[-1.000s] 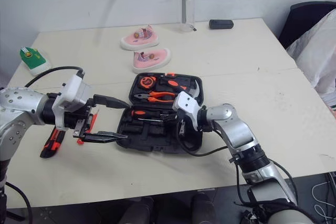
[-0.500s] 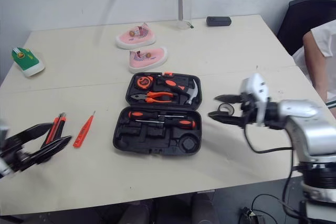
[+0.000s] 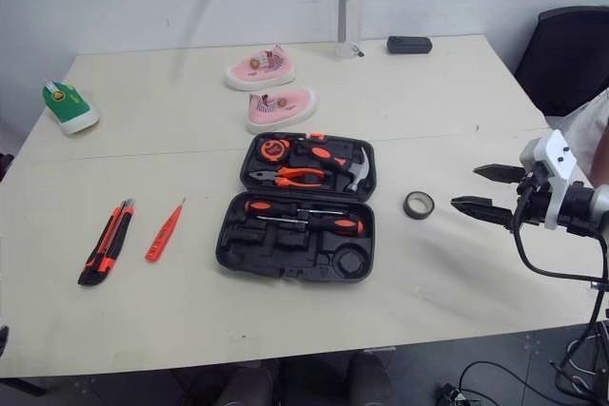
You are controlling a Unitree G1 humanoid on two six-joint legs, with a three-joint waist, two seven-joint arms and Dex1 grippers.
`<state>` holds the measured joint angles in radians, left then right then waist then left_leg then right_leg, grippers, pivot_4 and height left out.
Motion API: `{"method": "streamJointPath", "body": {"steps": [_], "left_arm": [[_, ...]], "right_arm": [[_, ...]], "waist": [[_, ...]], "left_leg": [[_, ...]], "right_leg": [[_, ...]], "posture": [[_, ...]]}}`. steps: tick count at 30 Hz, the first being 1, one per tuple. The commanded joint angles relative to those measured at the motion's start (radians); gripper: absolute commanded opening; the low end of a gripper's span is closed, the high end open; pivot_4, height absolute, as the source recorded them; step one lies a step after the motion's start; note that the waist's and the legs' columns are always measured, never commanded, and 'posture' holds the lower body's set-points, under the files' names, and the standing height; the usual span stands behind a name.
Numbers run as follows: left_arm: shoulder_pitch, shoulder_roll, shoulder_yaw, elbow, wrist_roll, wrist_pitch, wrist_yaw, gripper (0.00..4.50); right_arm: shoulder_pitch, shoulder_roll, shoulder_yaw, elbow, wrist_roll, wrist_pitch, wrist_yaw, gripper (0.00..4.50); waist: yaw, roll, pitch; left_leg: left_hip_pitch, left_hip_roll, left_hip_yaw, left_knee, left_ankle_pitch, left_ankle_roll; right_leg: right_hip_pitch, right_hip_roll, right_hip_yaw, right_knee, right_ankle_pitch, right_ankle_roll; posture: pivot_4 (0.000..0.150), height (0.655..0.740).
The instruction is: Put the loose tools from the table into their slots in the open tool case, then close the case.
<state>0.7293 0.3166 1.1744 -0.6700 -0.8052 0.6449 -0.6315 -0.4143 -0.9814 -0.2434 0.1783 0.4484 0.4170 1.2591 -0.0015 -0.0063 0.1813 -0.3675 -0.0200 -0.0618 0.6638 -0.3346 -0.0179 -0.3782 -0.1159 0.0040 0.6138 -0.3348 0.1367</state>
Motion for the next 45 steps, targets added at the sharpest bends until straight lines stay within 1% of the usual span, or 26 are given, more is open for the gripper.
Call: {"method": "streamJointPath", "body": {"steps": [1, 4, 6, 8, 12, 14, 17, 21, 24, 27, 28, 38, 39, 40, 44, 45], "left_arm": [[-0.052, 0.071, -0.089, -0.093, -0.026, 0.033, 0.115, 4.50], [-0.111, 0.162, -0.220, -0.130, 0.004, 0.094, 0.188, 4.50], [-0.180, 0.208, -0.299, -0.108, 0.013, 0.148, 0.261, 4.50], [-0.235, 0.234, -0.352, -0.086, 0.019, 0.185, 0.311, 4.50], [-0.336, 0.269, -0.453, -0.017, 0.050, 0.217, 0.350, 4.50], [-0.369, 0.287, -0.492, 0.017, 0.067, 0.218, 0.348, 4.50], [-0.426, 0.299, -0.541, 0.080, 0.118, 0.227, 0.385, 4.50], [-0.468, 0.298, -0.627, 0.114, 0.153, 0.207, 0.377, 4.50], [-0.480, 0.298, -0.668, 0.157, 0.210, 0.179, 0.381, 4.50], [-0.499, 0.293, -0.699, 0.190, 0.243, 0.161, 0.387, 3.68], [-0.507, 0.288, -0.707, 0.195, 0.247, 0.158, 0.386, 3.32], [-0.563, 0.274, -0.784, 0.268, 0.353, 0.100, 0.381, 3.32], [-0.565, 0.273, -0.790, 0.268, 0.358, 0.101, 0.380, 2.78], [-0.567, 0.271, -0.793, 0.267, 0.361, 0.108, 0.379, 2.45], [-0.574, 0.270, -0.777, 0.261, 0.362, 0.118, 0.380, 0.68], [-0.576, 0.272, -0.770, 0.259, 0.360, 0.119, 0.379, 0.38]], "right_arm": [[-0.042, 0.024, 0.038, -0.179, 0.088, 0.053, 0.037, 4.44], [-0.098, 0.078, 0.088, -0.344, 0.191, 0.137, 0.034, 4.44], [-0.131, 0.116, 0.134, -0.462, 0.258, 0.181, 0.031, 4.44], [-0.149, 0.137, 0.158, -0.525, 0.300, 0.207, 0.031, 4.44], [-0.180, 0.160, 0.183, -0.559, 0.337, 0.219, 0.044, 4.44], [-0.197, 0.166, 0.195, -0.552, 0.335, 0.216, 0.046, 4.44], [-0.210, 0.175, 0.211, -0.542, 0.321, 0.201, 0.048, 4.44], [-0.213, 0.193, 0.217, -0.546, 0.323, 0.199, 0.028, 4.44], [-0.204, 0.192, 0.212, -0.560, 0.331, 0.204, 0.020, 4.44], [-0.198, 0.185, 0.205, -0.570, 0.343, 0.214, 0.017, 4.50], [-0.197, 0.183, 0.203, -0.571, 0.346, 0.217, 0.016, 4.50], [-0.191, 0.175, 0.196, -0.582, 0.354, 0.222, -0.005, 4.50], [-0.194, 0.175, 0.196, -0.581, 0.354, 0.221, -0.007, 4.50], [-0.196, 0.175, 0.197, -0.579, 0.353, 0.220, -0.008, 4.50], [-0.198, 0.171, 0.198, -0.576, 0.347, 0.217, -0.009, 4.50], [-0.198, 0.169, 0.197, -0.576, 0.347, 0.217, -0.009, 4.50]], "waist": [[0.000, 0.000, 0.000], [-0.004, 0.002, 0.000], [-0.003, 0.003, 0.000], [-0.001, 0.003, 0.000], [0.001, 0.002, 0.000], [0.004, 0.002, 0.000], [0.004, 0.002, 0.000], [0.002, 0.002, 0.000], [-0.001, 0.002, 0.000], [-0.001, 0.002, 0.000], [0.000, 0.002, 0.000], [0.003, 0.002, 0.000], [0.003, 0.002, 0.000], [0.003, 0.002, 0.000], [0.003, 0.002, 0.000], [0.003, 0.002, 0.000]], "left_leg": [[0.000, 0.001, 0.000, 0.000, 0.000, 0.000], [0.000, 0.003, -0.001, 0.000, 0.000, -0.003], [0.000, 0.004, 0.000, 0.000, 0.001, -0.004], [-0.001, 0.004, 0.000, -0.001, 0.001, -0.004], [-0.003, 0.003, -0.001, -0.001, 0.001, -0.004], [-0.003, 0.001, -0.001, -0.001, 0.000, -0.003], [-0.003, 0.000, -0.001, 0.000, 0.000, -0.002], [-0.003, 0.000, -0.001, 0.000, 0.001, -0.002], [-0.003, 0.001, 0.000, 0.000, 0.001, -0.003], [-0.004, 0.001, 0.000, -0.001, 0.001, -0.004], [-0.004, 0.001, 0.001, -0.001, 0.001, -0.004], [-0.004, 0.000, 0.001, -0.001, 0.002, -0.004], [-0.004, 0.000, 0.001, -0.001, 0.002, -0.004], [-0.004, 0.000, 0.001, -0.001, 0.002, -0.004], [-0.004, 0.001, 0.001, -0.001, 0.002, -0.004], [-0.004, 0.001, 0.002, -0.001, 0.002, -0.004]], "right_leg": [[0.000, 0.001, 0.000, 0.000, 0.001, 0.000], [0.000, 0.004, 0.000, 0.000, 0.001, 0.000], [-0.001, 0.004, 0.000, 0.001, 0.001, 0.000], [-0.002, 0.005, 0.000, 0.001, 0.001, 0.000], [-0.003, 0.005, -0.001, -0.001, 0.001, 0.000], [-0.003, 0.004, -0.002, -0.002, 0.001, 0.000], [-0.002, 0.003, -0.002, -0.002, 0.001, 0.000], [-0.003, 0.003, -0.002, -0.001, 0.001, 0.000], [-0.005, 0.003, -0.001, 0.000, 0.001, 0.000], [-0.006, 0.003, -0.001, 0.003, 0.001, 0.000], [-0.007, 0.003, -0.001, 0.003, 0.001, 0.000], [-0.008, 0.002, -0.001, 0.005, 0.001, 0.000], [-0.008, 0.002, -0.001, 0.005, 0.001, 0.000], [-0.008, 0.002, -0.001, 0.006, 0.001, 0.000], [-0.009, 0.002, -0.001, 0.006, 0.001, 0.000], [-0.010, 0.002, -0.001, 0.006, 0.001, 0.000]], "posture": [[0.150, 0.7269], [0.150, 0.7269], [0.150, 0.7269], [0.150, 0.7269], [0.150, 0.7269], [0.150, 0.7269], [0.150, 0.7269], [0.150, 0.7269], [0.150, 0.7269], [0.150, 0.7269], [0.150, 0.7269], [0.150, 0.7269], [0.150, 0.7269], [0.150, 0.7269], [0.150, 0.7269], [0.150, 0.7269]]}}
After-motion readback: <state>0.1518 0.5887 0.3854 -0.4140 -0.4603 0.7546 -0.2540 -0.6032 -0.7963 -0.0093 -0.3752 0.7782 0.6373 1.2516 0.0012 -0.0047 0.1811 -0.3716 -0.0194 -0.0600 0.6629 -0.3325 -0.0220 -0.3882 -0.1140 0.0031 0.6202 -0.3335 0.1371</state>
